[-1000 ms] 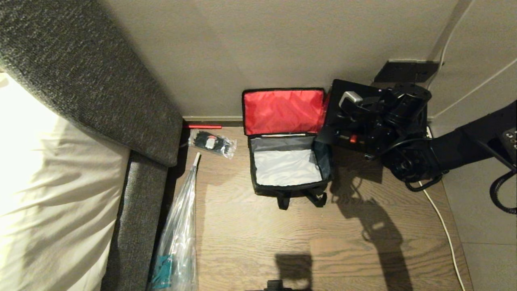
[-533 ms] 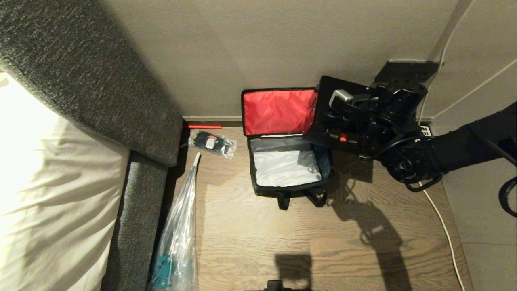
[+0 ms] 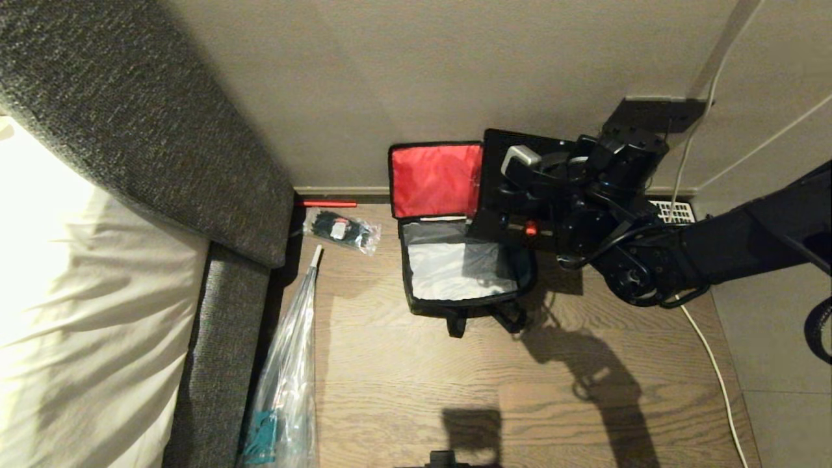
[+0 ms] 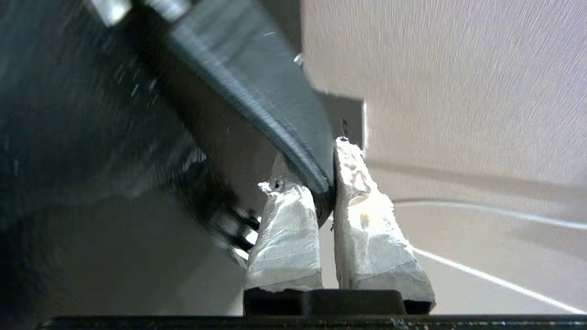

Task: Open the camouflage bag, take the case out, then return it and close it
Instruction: Place the black box back

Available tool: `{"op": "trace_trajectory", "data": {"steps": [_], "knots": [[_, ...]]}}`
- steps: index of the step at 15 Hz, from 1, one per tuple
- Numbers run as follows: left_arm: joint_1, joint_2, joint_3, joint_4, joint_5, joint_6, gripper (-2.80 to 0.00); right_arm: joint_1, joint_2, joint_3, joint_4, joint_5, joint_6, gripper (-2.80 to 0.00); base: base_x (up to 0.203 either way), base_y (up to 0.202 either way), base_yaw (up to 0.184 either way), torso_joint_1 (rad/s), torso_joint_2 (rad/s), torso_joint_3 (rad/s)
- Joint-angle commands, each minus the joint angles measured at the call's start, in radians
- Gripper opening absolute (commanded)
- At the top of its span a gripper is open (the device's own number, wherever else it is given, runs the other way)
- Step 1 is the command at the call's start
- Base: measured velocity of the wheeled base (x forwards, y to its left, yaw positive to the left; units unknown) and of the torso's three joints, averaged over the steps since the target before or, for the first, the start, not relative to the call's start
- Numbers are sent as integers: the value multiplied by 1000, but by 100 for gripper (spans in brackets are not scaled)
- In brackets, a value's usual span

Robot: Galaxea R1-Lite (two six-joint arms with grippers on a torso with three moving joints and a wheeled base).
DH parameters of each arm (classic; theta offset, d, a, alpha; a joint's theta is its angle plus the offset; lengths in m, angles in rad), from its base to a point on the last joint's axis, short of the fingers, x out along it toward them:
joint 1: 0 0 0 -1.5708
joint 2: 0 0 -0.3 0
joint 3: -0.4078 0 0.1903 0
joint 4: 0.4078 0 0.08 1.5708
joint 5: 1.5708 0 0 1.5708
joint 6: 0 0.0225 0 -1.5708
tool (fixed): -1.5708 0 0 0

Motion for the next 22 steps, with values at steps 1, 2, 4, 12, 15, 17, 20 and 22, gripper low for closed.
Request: {"op": "trace_trajectory", "data": {"steps": [1, 2, 4, 12, 15, 17, 20, 22], "knots": [[0, 0, 0, 0, 0, 0, -280, 28, 12, 13, -7, 5, -7, -280, 0, 0, 0, 0, 0, 0], [0, 0, 0, 0, 0, 0, -280, 36, 20, 17, -7, 16, -7, -280, 0, 0, 0, 0, 0, 0], [0, 0, 0, 0, 0, 0, -280, 68, 38, 10, -7, 21, -7, -280, 0, 0, 0, 0, 0, 0], [0, 0, 0, 0, 0, 0, -280, 134, 93, 11, -19, 37, 2, -280, 0, 0, 0, 0, 0, 0], [0, 0, 0, 0, 0, 0, -280, 145, 124, -2, -20, 45, 2, -280, 0, 0, 0, 0, 0, 0], [0, 0, 0, 0, 0, 0, -280, 153, 147, -19, -20, 45, 2, -280, 0, 0, 0, 0, 0, 0], [0, 0, 0, 0, 0, 0, -280, 163, 172, -32, -28, 45, 4, -280, 0, 0, 0, 0, 0, 0], [0, 0, 0, 0, 0, 0, -280, 171, 184, -43, -34, 45, 5, -280, 0, 0, 0, 0, 0, 0]]}}
